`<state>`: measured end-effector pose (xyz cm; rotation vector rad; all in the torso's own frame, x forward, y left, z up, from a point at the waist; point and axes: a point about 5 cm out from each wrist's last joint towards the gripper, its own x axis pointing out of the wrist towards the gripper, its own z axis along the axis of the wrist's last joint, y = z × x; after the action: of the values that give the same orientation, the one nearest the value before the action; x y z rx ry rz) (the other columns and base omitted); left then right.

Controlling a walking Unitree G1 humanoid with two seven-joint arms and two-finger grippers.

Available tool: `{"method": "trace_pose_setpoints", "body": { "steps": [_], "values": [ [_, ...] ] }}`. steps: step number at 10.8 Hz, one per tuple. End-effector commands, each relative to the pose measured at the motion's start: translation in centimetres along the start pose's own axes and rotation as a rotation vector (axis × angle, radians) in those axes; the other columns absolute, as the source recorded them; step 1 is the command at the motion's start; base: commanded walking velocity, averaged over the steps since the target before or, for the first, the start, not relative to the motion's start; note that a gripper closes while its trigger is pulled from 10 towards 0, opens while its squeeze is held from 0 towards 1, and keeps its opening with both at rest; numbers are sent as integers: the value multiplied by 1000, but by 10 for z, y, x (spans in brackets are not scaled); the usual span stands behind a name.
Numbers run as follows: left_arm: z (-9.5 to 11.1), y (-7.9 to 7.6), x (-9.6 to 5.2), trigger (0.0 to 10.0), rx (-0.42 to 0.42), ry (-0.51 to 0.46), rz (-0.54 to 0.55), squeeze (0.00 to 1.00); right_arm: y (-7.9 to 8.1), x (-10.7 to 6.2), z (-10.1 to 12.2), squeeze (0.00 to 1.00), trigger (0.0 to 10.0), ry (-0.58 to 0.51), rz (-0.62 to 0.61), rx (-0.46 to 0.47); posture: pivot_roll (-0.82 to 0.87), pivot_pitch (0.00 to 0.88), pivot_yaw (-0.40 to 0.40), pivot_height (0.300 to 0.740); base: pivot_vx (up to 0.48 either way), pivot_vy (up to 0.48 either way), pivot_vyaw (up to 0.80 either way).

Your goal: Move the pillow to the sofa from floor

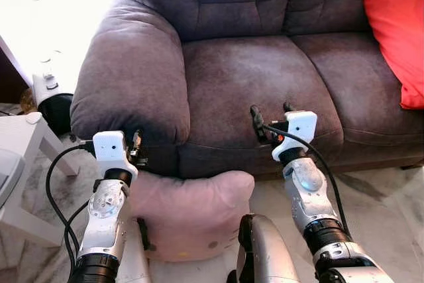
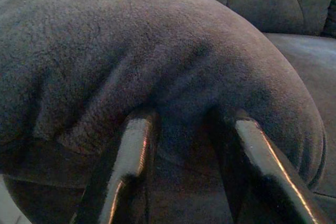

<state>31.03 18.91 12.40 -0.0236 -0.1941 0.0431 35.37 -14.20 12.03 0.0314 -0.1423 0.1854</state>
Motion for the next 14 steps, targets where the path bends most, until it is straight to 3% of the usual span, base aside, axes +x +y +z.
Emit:
{"method": "trace_pose_setpoints", "body": {
  "steps": [1, 2, 5, 7, 8, 9, 11, 14],
  "values": [
    [14, 8, 4, 10000, -2, -68, 37, 0, -3, -5, -13, 0, 10000, 79, -25, 34, 127, 141, -88, 507, 0, 0, 0],
    [14, 7, 4, 10000, -1, -67, 34, 0, -4, -7, -29, 0, 10000, 220, -32, 13, 124, 149, -86, 507, 0, 0, 0],
    [14, 4, 2, 10000, 2, -56, 16, 0, -3, -14, -59, 0, 10000, 487, -51, 210, 133, 177, -86, 507, 0, 0, 0],
    [16, 3, -3, 10000, 3, -57, 9, 0, -7, -20, -68, 0, 10000, 582, -81, 285, 148, 211, -88, 507, 0, 0, 0],
    [17, 3, -7, 10000, 5, -55, 6, 0, -8, -21, -70, 882, 10000, 595, -81, 299, 153, 225, -88, 507, 0, 0, 0],
    [17, 2, -11, 10000, 5, -49, 2, 0, -10, -24, -73, 1000, 10000, 616, -94, 339, 160, 251, -90, 507, 0, 0, 0],
    [20, -3, -21, 10000, -1, -35, -11, 0, -8, -31, -82, 1000, 10000, 664, -101, 356, 172, 298, -91, 507, 0, 0, 0],
    [30, -11, -28, 10000, -12, -35, -32, 0, -9, -29, -79, 1000, 10000, 654, -105, 411, 185, 380, -97, 507, 0, 0, 0]
  ]
}}
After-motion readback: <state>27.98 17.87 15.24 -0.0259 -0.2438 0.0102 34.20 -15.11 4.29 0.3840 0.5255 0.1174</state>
